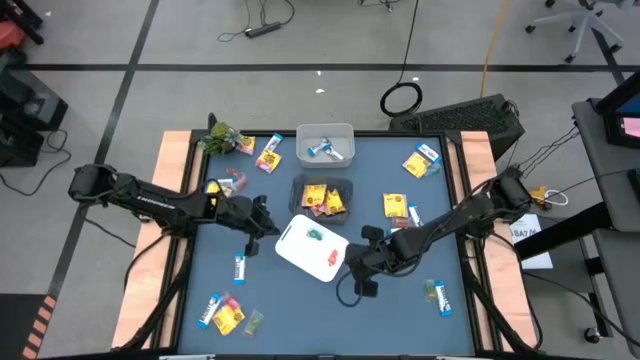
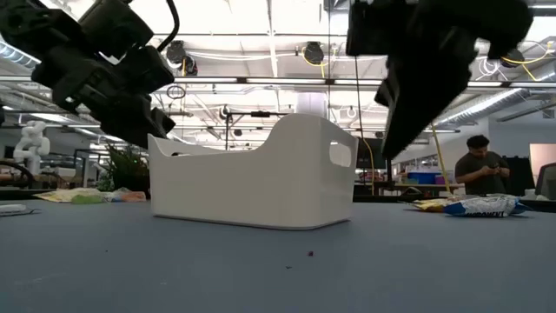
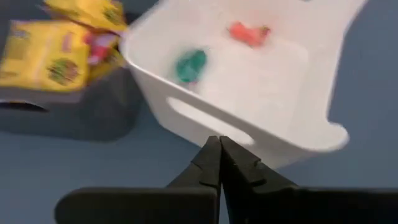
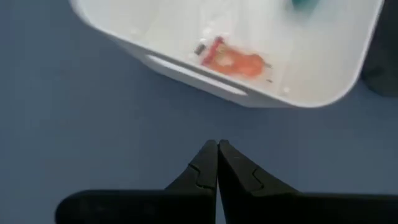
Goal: Sort candy
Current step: Adjust the white bin
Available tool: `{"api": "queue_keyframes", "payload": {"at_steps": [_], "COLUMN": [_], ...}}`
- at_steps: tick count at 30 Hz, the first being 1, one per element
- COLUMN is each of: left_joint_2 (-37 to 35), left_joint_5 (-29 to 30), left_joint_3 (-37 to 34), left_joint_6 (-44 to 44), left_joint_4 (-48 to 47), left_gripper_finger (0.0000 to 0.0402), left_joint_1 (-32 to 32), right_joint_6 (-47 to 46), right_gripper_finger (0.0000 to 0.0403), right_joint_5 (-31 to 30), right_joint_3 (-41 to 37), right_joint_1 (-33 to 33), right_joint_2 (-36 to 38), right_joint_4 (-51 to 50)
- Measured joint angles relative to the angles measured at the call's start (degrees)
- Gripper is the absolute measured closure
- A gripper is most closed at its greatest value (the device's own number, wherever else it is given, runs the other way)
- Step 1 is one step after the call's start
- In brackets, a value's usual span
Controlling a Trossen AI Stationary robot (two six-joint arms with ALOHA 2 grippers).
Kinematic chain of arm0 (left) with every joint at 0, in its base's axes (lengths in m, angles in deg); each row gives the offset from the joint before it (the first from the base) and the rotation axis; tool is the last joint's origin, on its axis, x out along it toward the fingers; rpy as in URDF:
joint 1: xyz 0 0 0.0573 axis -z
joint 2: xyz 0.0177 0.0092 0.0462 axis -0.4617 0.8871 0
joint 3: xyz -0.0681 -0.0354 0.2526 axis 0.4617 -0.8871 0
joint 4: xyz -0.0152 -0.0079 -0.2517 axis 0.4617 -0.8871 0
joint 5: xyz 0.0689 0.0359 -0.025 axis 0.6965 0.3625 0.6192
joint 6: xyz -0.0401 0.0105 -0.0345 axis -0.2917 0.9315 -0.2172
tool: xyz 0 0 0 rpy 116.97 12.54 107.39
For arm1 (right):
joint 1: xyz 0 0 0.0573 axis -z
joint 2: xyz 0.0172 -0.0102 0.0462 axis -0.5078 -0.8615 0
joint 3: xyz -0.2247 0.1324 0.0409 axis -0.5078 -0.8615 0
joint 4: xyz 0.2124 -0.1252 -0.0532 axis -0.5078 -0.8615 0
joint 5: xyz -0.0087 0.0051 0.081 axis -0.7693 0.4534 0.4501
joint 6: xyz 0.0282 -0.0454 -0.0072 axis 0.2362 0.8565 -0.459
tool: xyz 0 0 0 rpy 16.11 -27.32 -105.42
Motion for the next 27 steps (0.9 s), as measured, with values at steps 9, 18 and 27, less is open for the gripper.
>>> {"api": "queue_keyframes", "payload": {"at_steps": [9, 18, 27], "left_joint_2": [2.14, 3.30, 3.94], "left_joint_5": [-0.01, 0.16, 1.55], "left_joint_3": [-0.07, -0.07, -0.04], "left_joint_6": [-4.12, -6.09, -8.02], "left_joint_4": [2.79, 5.86, 10.92], "left_gripper_finger": [0.0394, 0.0394, 0.0394], "left_joint_1": [5.87, 10.06, 13.96], "right_joint_6": [3.39, 4.87, 5.33], "right_gripper_finger": [0.0403, 0.0403, 0.0403], "right_joint_5": [-2.89, -6.24, -4.43], "right_joint_3": [-2.01, -2.01, -2.01], "right_joint_1": [4.11, 5.83, 4.91], "right_joint_2": [0.00, 0.00, 0.23], "right_joint_4": [5.89, 4.28, 3.97]}}
